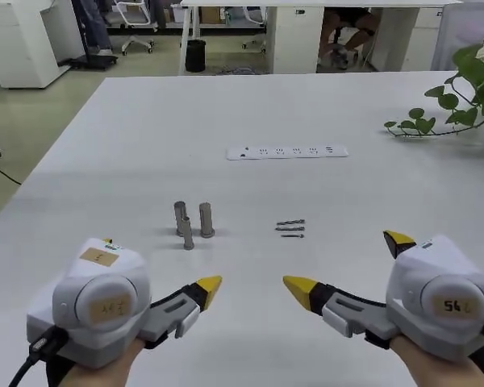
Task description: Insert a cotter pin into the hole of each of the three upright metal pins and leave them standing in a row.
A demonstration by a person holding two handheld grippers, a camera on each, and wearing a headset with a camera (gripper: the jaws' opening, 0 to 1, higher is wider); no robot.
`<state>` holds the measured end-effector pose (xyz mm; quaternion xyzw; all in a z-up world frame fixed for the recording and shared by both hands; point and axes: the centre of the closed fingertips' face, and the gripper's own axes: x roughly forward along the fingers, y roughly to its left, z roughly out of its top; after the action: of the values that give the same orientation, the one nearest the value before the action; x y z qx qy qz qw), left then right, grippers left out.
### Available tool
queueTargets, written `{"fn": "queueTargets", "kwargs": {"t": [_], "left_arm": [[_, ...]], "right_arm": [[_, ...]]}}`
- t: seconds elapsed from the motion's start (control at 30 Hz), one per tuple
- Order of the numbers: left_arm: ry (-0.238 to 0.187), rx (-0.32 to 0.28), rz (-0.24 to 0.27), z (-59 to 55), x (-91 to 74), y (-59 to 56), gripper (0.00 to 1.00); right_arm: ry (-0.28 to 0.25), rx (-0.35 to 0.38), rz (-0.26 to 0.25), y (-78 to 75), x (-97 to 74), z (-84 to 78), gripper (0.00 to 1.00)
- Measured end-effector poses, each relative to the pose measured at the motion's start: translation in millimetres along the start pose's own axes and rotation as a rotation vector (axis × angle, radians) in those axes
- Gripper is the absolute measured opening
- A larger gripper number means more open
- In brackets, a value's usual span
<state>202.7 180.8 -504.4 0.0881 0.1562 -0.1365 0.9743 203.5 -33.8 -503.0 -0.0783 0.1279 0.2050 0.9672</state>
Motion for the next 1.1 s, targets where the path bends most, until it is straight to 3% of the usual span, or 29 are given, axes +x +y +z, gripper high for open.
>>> {"fn": "queueTargets", "kwargs": {"t": [0.3, 0.57, 0.67, 0.87, 1.1], "left_arm": [[-0.007, 0.004, -0.007, 2.7, -1.5, -3.5, 0.92], [0.017, -0.01, -0.021, 0.1, -1.3, -6.6, 0.87], [0.036, -0.004, -0.022, -1.7, -1.4, -2.5, 0.82], [0.034, 0.022, -0.027, 3.4, 1.9, 7.4, 0.74], [0.028, -0.011, -0.062, 6.2, 15.9, 14.7, 0.67]], "right_arm": [[-0.015, 0.017, 0.0, -1.7, 0.2, 2.2, 0.98], [-0.017, -0.001, 0.014, 0.4, -0.3, 4.6, 0.91], [-0.018, 0.009, 0.022, 2.0, -0.9, 6.4, 0.89], [-0.009, 0.029, 0.038, 5.6, 0.0, 6.1, 0.87], [0.013, 0.046, 0.056, 9.5, -0.3, 3.3, 0.86]]}}
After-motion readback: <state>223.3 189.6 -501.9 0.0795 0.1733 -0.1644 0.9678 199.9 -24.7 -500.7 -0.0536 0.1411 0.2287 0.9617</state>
